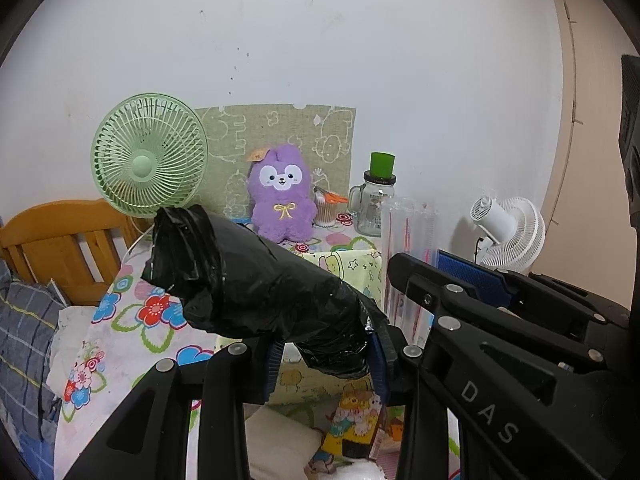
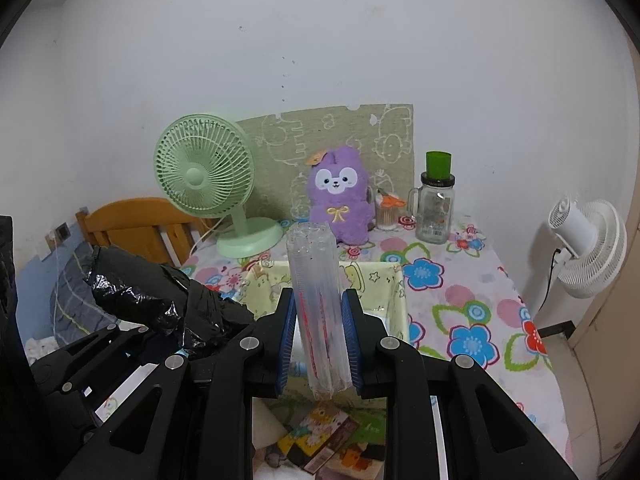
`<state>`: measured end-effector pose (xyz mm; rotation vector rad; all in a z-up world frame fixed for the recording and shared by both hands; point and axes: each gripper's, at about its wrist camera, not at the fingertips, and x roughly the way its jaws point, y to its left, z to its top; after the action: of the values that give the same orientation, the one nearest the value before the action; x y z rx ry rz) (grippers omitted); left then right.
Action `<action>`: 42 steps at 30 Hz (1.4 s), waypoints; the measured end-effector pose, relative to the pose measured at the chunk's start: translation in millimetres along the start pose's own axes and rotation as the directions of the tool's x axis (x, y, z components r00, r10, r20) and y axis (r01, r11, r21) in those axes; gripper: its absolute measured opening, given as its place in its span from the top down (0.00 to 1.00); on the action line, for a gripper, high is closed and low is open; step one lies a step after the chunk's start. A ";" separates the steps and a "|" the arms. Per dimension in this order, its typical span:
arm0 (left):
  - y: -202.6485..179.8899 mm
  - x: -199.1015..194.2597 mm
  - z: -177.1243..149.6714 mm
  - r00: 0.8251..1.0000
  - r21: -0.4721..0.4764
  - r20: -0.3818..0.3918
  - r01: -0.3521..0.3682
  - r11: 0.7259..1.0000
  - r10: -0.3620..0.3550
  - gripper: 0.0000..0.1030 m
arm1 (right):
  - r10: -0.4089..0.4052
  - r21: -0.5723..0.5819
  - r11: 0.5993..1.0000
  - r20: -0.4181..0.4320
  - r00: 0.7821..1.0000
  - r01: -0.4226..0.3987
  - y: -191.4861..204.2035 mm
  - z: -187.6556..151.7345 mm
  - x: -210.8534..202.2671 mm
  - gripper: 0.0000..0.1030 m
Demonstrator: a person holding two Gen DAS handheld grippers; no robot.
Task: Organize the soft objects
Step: 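Lift the black umbrella toward the fabric box with the left tool while the right tool holds the tube, then lower the black umbrella into the fabric box and open the left tool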
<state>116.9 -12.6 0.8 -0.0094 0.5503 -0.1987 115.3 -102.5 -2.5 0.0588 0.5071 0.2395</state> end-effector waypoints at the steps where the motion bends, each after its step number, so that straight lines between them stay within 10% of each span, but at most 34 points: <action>1: 1.3 4.0 2.5 1.000 -0.001 -0.004 0.000 1.000 0.000 0.64 | -0.001 -0.001 1.000 -0.002 1.000 0.001 -1.3 1.6 2.8 0.74; 23: 16.6 59.2 14.2 0.996 -0.004 -0.080 -0.027 1.000 0.027 0.61 | -0.009 -0.003 1.000 -0.044 0.999 0.009 -5.3 17.8 61.3 0.74; 28: 20.1 71.3 10.4 0.993 -0.010 -0.112 -0.037 0.999 0.036 0.34 | -0.014 0.010 1.000 -0.068 0.998 0.014 -8.6 15.1 74.5 0.73; 31: 22.6 73.6 8.1 0.993 -0.015 -0.112 -0.046 0.999 0.044 0.19 | 0.001 0.013 1.000 -0.089 0.996 0.000 -8.6 12.1 80.5 0.59; 34: 25.5 74.5 7.6 0.993 -0.029 -0.113 -0.036 0.999 0.032 0.08 | 0.008 0.013 1.000 -0.104 0.995 -0.007 -7.6 10.9 83.7 0.24; 42: 25.6 72.3 6.7 0.992 -0.037 -0.120 -0.032 0.999 0.027 0.01 | -0.044 -0.004 0.999 -0.075 0.996 0.044 -7.6 11.9 79.3 0.10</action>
<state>185.4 -1.5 -32.6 -0.0270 0.6736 -0.1604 189.8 -90.7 -30.6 0.0361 0.5817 0.2001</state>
